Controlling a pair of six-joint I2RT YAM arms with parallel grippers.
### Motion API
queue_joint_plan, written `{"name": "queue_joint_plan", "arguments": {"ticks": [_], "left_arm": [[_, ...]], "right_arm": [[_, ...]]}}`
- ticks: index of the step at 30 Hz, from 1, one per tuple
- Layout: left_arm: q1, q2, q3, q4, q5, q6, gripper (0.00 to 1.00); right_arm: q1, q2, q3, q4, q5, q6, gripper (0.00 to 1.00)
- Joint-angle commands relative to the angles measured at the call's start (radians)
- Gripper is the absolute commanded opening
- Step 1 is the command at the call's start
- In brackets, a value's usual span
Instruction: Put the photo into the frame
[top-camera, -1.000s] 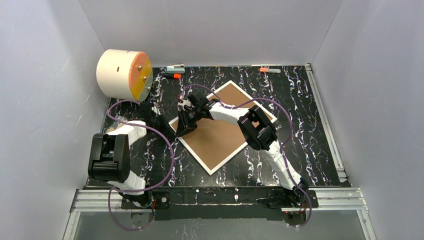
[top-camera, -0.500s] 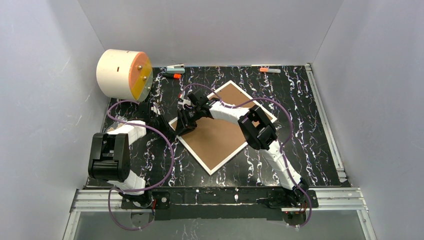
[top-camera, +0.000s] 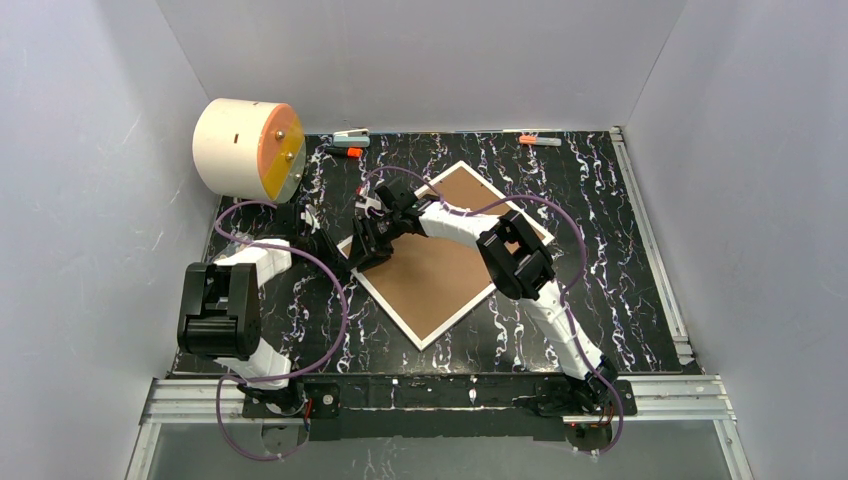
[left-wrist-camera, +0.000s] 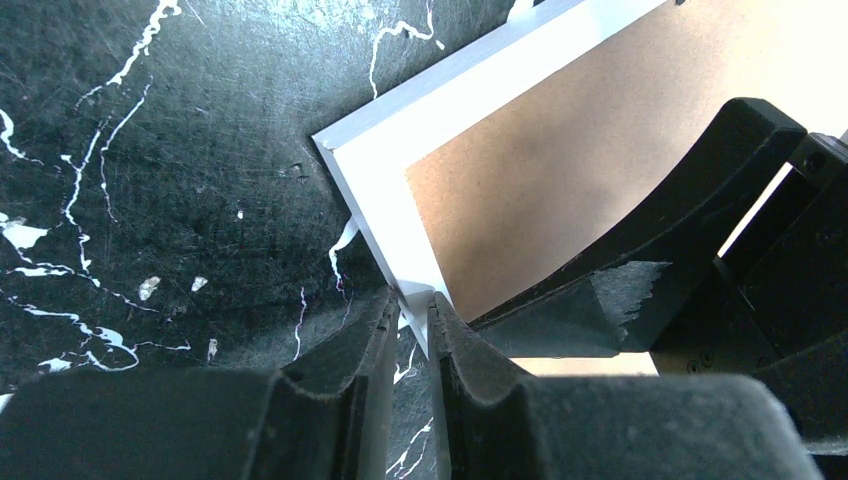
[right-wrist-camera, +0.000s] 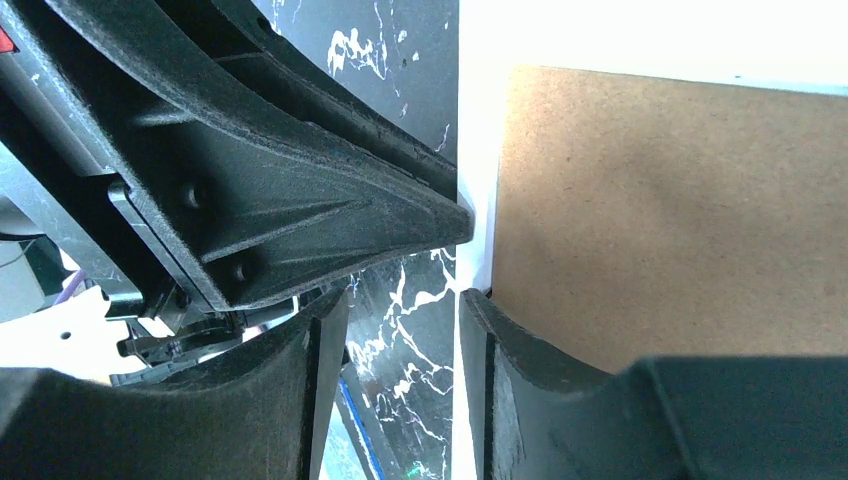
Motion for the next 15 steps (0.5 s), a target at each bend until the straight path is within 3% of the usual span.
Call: {"name": "queue_joint_plan", "arguments": {"ticks": [1, 15], "left_arm": [[0.01, 0.076, -0.039, -0.098, -0.166, 0.049, 0.15], [0.014, 0.082, -0.037, -0.106, -0.17, 0.049, 0.14]], "right_arm": [[-0.083, 0.101, -0.06, -0.158, 0.316, -0.09, 0.57], [-0.113, 0.115, -0.103, -0.172, 0.417, -0.055, 0.57]]}}
